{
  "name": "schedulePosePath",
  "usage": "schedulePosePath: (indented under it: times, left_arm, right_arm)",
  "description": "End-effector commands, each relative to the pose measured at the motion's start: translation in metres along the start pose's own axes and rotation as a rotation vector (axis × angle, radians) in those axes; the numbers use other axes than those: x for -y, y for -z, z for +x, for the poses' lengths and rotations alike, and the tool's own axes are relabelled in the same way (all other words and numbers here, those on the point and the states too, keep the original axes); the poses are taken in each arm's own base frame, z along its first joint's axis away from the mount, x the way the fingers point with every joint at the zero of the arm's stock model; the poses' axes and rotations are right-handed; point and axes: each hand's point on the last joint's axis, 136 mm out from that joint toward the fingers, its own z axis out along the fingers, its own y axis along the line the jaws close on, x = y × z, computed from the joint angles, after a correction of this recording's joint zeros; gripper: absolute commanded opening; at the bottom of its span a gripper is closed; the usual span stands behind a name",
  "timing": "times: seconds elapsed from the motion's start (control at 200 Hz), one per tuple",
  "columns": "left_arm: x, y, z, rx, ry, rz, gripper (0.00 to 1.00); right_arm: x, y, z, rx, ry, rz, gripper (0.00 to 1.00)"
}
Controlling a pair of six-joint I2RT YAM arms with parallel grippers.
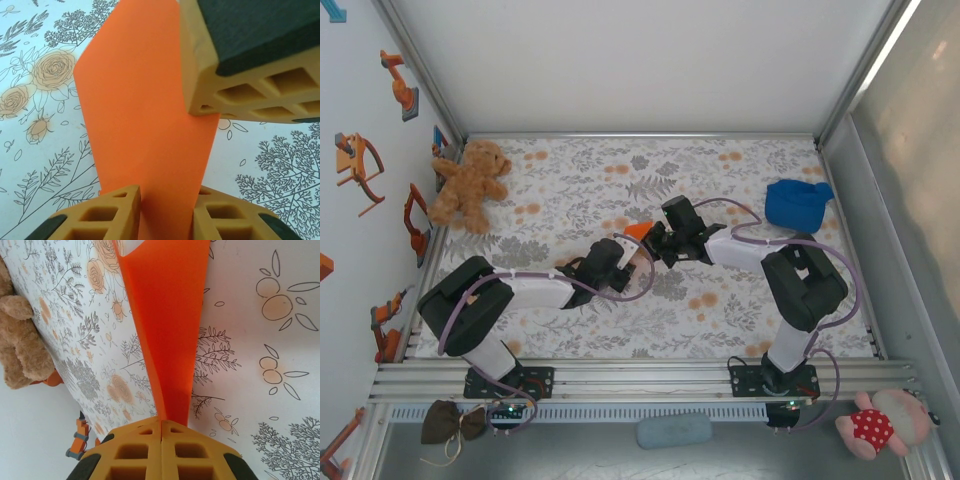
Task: Fold a paper plane with a square sheet of paper (pick it up from the middle)
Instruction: Fold the wing for the fifth time at the center of the table.
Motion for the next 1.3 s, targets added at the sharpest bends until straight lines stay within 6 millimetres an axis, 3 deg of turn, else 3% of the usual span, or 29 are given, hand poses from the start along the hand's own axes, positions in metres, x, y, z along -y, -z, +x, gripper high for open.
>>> schedulePosePath:
  times: [0.0,0.14,0.275,0.591,1.037,1.292]
  left_arm:
    - [0.007,-0.003,-0.004,0.007,-0.009,0.026,0.25]
    - [0.011,-0.008,0.004,-0.014,-0.003,0.039,0.19]
    - [0.016,-0.011,0.009,-0.018,0.024,0.068,0.16]
    - [0.03,-0.018,0.021,-0.042,0.096,0.138,0.15]
    - [0.036,-0.019,0.021,-0.088,0.173,0.209,0.13]
    - [0.04,-0.013,0.016,-0.128,0.344,0.344,0.12]
  right_arm:
    - [-0.005,0.0,0.0,-0.005,-0.002,0.005,0.03]
    - [-0.005,0.008,-0.008,0.022,0.012,0.022,0.2]
    - [0.002,0.023,-0.025,0.078,0.022,0.057,0.27]
    - [0.017,0.058,-0.052,0.205,0.058,0.137,0.28]
    - [0.027,0.079,-0.056,0.268,0.134,0.169,0.3]
    - [0.032,0.085,-0.053,0.274,0.265,0.178,0.38]
